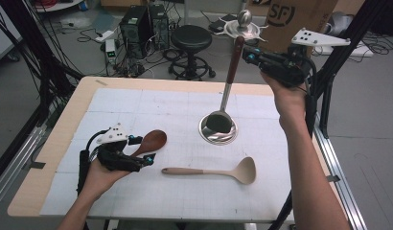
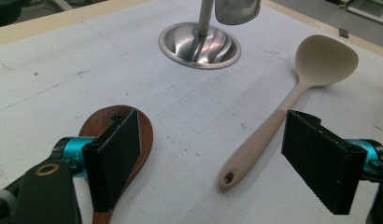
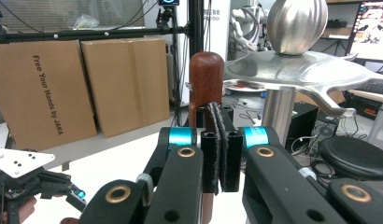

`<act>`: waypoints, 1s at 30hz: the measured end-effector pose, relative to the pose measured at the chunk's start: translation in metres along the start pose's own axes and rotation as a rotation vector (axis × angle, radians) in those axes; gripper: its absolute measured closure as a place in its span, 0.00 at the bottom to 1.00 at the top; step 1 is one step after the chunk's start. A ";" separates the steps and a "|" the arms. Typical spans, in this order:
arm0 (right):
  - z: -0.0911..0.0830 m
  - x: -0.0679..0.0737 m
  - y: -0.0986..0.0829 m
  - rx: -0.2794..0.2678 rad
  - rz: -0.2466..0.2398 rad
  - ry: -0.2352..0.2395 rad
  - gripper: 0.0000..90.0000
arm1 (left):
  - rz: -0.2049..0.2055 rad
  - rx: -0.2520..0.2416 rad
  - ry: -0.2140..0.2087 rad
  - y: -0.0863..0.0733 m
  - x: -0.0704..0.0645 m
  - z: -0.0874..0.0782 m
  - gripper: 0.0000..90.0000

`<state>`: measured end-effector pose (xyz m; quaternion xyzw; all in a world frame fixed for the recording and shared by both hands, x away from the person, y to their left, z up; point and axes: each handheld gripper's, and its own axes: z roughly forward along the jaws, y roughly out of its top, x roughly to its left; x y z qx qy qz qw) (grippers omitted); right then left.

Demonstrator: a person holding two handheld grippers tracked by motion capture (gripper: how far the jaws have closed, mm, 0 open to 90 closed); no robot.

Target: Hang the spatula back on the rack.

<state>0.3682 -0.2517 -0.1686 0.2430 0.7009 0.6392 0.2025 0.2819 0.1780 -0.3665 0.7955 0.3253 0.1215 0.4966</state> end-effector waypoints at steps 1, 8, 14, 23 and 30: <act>0.001 0.000 0.000 0.001 0.002 0.006 0.99 | -0.001 0.000 0.001 0.000 0.000 0.000 0.22; 0.003 0.001 0.000 -0.011 0.001 0.004 0.99 | -0.003 -0.002 0.002 0.000 -0.001 0.000 0.22; 0.006 0.003 0.000 -0.020 0.003 0.005 0.99 | -0.002 -0.002 0.003 0.000 -0.001 0.000 0.21; 0.015 0.006 0.001 -0.019 -0.001 0.008 0.99 | -0.003 -0.008 0.001 0.000 0.000 -0.001 0.21; 0.021 0.008 0.002 -0.018 -0.002 0.004 0.99 | -0.004 -0.007 0.001 0.000 0.000 -0.001 0.21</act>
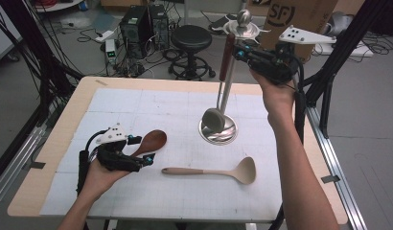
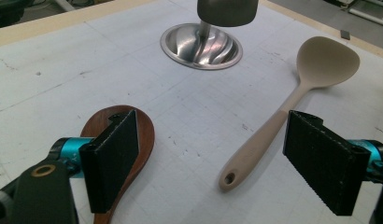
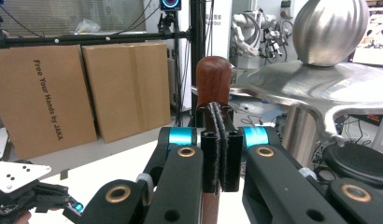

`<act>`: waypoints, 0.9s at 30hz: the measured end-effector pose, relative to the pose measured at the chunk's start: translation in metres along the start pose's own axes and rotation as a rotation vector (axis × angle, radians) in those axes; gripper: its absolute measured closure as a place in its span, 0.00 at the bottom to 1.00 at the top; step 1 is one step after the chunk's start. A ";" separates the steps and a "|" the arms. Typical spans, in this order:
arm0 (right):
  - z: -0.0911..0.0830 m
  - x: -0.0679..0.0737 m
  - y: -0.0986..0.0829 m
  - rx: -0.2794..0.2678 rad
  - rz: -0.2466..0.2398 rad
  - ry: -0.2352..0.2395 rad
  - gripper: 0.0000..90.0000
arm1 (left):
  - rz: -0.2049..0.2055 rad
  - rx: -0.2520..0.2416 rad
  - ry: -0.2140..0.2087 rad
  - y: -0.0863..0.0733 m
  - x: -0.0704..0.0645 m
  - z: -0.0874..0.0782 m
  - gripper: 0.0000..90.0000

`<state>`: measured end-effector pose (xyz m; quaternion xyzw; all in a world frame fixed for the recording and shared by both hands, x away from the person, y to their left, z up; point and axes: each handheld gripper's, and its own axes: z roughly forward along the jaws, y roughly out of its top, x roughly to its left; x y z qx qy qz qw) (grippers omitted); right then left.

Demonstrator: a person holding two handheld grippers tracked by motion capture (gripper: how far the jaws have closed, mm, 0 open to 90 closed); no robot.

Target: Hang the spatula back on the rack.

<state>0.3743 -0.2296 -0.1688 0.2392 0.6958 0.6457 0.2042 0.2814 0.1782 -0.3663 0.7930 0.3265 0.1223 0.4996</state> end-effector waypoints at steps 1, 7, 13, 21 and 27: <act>0.001 0.000 0.000 0.000 0.000 0.001 0.99 | 0.000 0.000 0.000 0.000 0.000 0.000 0.21; 0.004 0.000 0.001 0.000 0.001 0.005 0.99 | -0.002 -0.005 0.003 0.000 0.000 -0.001 0.21; -0.006 -0.003 0.000 0.004 -0.005 0.015 0.99 | -0.006 -0.007 0.006 0.000 0.002 -0.001 0.21; -0.023 -0.010 -0.005 0.023 -0.019 0.030 0.99 | -0.006 -0.005 0.011 -0.001 0.004 -0.002 0.20; -0.036 -0.017 -0.010 0.026 -0.023 0.026 0.99 | -0.009 -0.005 0.016 -0.001 0.004 -0.001 0.20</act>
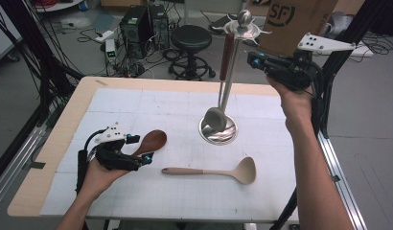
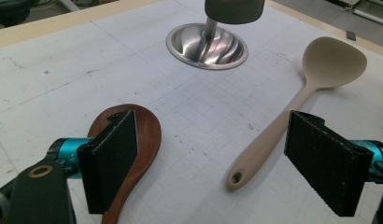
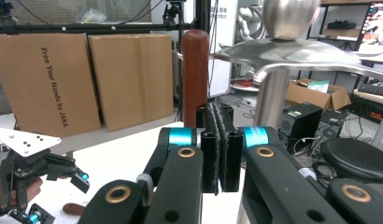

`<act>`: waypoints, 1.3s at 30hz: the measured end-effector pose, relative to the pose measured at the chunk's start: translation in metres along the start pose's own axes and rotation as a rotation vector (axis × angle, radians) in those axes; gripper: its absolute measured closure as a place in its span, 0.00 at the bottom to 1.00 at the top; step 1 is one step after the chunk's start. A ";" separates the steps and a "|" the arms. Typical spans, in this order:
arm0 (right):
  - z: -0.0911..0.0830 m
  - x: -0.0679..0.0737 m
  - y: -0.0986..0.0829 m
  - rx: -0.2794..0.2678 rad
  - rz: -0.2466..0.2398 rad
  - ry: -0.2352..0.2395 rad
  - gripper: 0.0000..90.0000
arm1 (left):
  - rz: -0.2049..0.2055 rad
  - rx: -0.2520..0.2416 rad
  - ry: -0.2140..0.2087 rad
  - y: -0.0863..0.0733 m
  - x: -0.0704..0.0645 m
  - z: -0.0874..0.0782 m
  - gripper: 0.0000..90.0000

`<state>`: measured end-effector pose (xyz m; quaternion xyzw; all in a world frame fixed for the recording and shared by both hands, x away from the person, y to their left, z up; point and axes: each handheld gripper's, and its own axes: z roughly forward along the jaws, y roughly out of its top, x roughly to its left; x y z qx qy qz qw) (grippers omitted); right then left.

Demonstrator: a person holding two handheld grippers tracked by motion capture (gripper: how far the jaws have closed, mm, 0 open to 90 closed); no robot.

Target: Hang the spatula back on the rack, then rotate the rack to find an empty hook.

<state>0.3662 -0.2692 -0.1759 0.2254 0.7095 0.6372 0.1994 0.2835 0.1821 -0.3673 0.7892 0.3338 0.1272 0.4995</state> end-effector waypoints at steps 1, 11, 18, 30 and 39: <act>-0.002 -0.001 0.000 -0.003 0.003 0.000 0.99 | 0.000 0.000 0.001 0.000 0.000 0.000 0.20; -0.017 -0.011 0.001 -0.010 0.009 -0.015 0.99 | 0.003 -0.003 -0.007 0.000 0.000 -0.001 0.20; -0.019 -0.015 0.011 -0.027 0.010 -0.028 0.99 | 0.002 -0.004 -0.005 0.000 -0.001 -0.001 0.20; -0.009 -0.013 0.015 -0.026 0.001 -0.018 0.99 | 0.001 -0.003 -0.001 0.000 -0.001 0.000 0.20; 0.002 -0.002 0.021 -0.009 -0.027 0.000 0.99 | 0.001 -0.003 0.004 0.000 -0.002 -0.001 0.20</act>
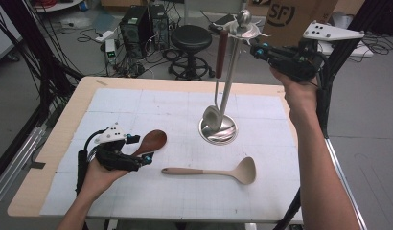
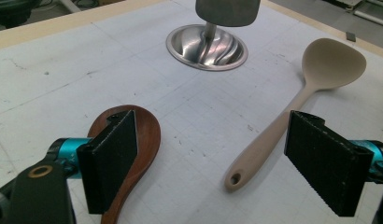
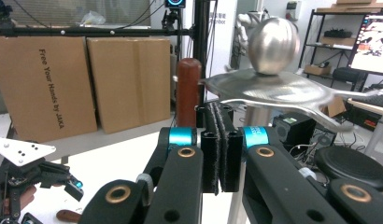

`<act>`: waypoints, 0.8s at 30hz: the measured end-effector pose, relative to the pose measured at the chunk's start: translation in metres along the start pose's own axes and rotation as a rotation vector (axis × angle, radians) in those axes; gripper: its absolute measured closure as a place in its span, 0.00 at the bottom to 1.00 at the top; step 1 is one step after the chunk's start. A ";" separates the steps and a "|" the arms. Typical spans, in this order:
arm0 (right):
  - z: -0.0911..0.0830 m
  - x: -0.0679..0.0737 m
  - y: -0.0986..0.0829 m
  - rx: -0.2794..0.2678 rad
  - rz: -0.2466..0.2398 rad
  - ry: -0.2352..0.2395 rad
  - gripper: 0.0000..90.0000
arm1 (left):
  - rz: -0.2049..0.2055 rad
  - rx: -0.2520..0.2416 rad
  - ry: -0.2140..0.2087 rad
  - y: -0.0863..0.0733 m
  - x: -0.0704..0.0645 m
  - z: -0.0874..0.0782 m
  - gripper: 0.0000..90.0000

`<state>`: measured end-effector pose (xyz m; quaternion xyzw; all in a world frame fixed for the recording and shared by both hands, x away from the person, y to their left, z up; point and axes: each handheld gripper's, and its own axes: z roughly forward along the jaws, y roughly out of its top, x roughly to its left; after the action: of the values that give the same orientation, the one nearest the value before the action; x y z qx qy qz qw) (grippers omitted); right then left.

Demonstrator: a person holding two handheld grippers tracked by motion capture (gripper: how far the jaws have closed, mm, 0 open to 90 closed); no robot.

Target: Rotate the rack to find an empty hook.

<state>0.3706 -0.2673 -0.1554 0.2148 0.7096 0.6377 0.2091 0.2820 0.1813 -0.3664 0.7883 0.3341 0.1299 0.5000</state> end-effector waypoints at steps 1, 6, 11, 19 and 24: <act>0.001 0.001 0.000 0.001 -0.001 0.001 0.99 | 0.002 0.001 -0.001 0.000 0.000 0.000 0.20; 0.006 0.005 0.002 -0.002 -0.009 0.001 0.99 | 0.006 0.004 -0.002 0.000 0.000 0.000 0.20; 0.012 0.008 0.004 0.002 -0.010 0.000 0.99 | 0.007 0.003 -0.002 0.000 0.000 0.000 0.20; 0.021 0.012 0.005 0.004 -0.015 0.003 0.99 | 0.004 0.000 -0.003 0.000 0.000 0.000 0.20; 0.026 0.015 0.006 0.005 -0.011 0.001 0.99 | 0.009 0.003 -0.002 0.000 0.000 0.000 0.20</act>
<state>0.3738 -0.2371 -0.1528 0.2109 0.7126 0.6348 0.2116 0.2821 0.1815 -0.3660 0.7906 0.3305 0.1310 0.4986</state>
